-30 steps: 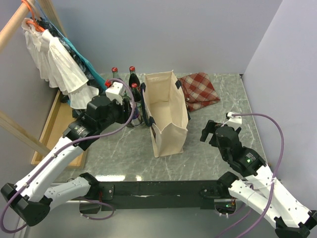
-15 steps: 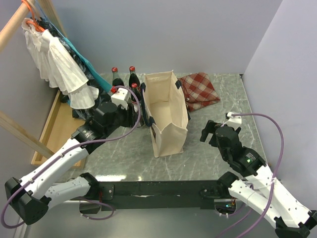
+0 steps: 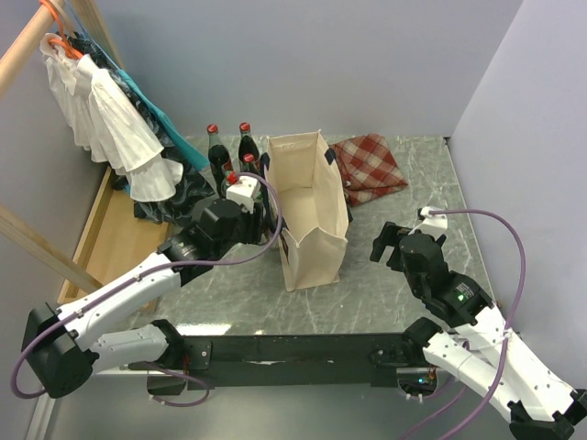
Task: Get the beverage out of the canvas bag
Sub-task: Place the drink at the center of the board.
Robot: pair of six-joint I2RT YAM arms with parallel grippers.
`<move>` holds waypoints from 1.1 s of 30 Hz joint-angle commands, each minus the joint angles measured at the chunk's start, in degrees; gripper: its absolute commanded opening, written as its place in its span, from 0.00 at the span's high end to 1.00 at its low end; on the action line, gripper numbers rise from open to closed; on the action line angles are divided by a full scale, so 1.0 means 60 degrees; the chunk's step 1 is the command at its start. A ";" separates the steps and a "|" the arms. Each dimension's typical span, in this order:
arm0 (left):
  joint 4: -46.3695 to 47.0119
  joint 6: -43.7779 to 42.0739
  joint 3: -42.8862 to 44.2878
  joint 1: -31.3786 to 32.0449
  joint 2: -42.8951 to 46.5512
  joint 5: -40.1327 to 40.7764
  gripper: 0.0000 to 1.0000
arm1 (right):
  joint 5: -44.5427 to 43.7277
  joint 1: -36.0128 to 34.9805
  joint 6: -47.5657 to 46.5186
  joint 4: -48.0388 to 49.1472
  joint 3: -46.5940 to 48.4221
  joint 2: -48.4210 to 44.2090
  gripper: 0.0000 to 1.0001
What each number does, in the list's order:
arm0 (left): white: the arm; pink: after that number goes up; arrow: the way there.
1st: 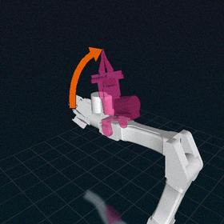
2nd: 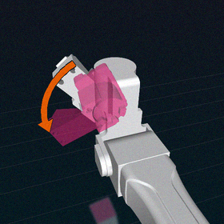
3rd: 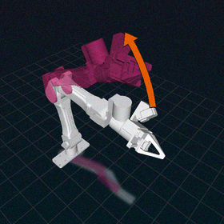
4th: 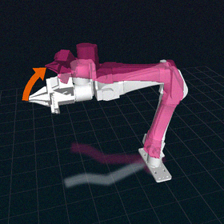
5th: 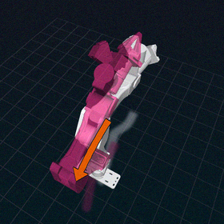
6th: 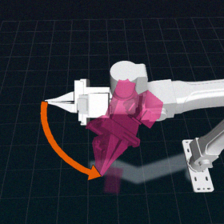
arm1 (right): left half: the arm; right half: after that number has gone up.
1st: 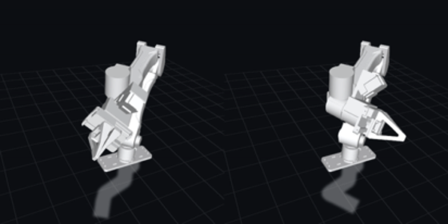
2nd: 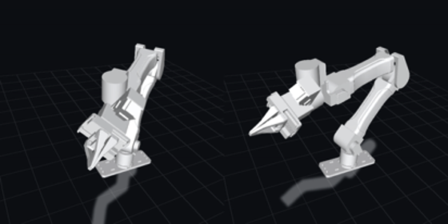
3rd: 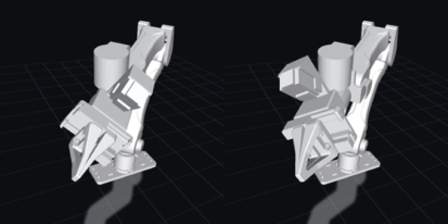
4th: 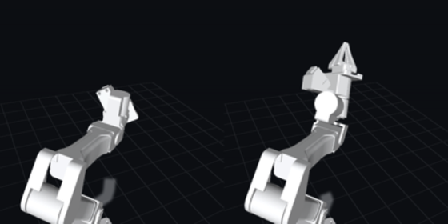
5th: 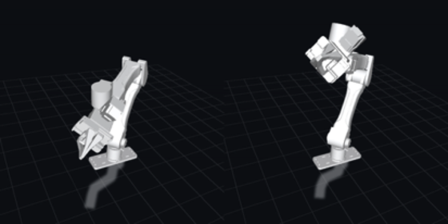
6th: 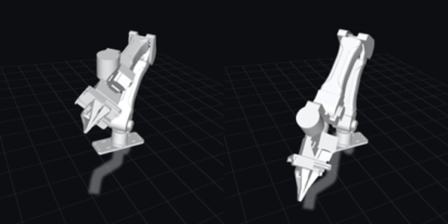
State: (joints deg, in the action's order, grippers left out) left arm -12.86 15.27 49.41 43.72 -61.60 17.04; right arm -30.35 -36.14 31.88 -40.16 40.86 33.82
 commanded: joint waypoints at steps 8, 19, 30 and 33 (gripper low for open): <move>0.1865 0.0063 -0.0251 0.0081 -0.0543 0.0881 0.99 | -0.0054 -0.0056 -0.0040 0.0292 0.0060 -0.0071 0.00; 0.2875 0.0443 -0.1085 0.0124 -0.0660 0.1218 0.99 | -0.0083 -0.0056 -0.0025 0.0292 0.0045 -0.0217 0.00; 0.3812 0.0605 -0.1686 0.0344 -0.0953 0.1701 0.99 | -0.0127 -0.0070 -0.0010 0.0278 0.0045 -0.0203 0.00; 0.4134 0.0590 -0.1833 0.0432 -0.0968 0.1950 0.99 | -0.0142 -0.0070 0.0004 0.0278 0.0045 -0.0261 0.00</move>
State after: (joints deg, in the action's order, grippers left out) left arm 2.39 17.96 38.59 45.43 -68.20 25.04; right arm -30.37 -36.14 31.88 -39.86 40.86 32.97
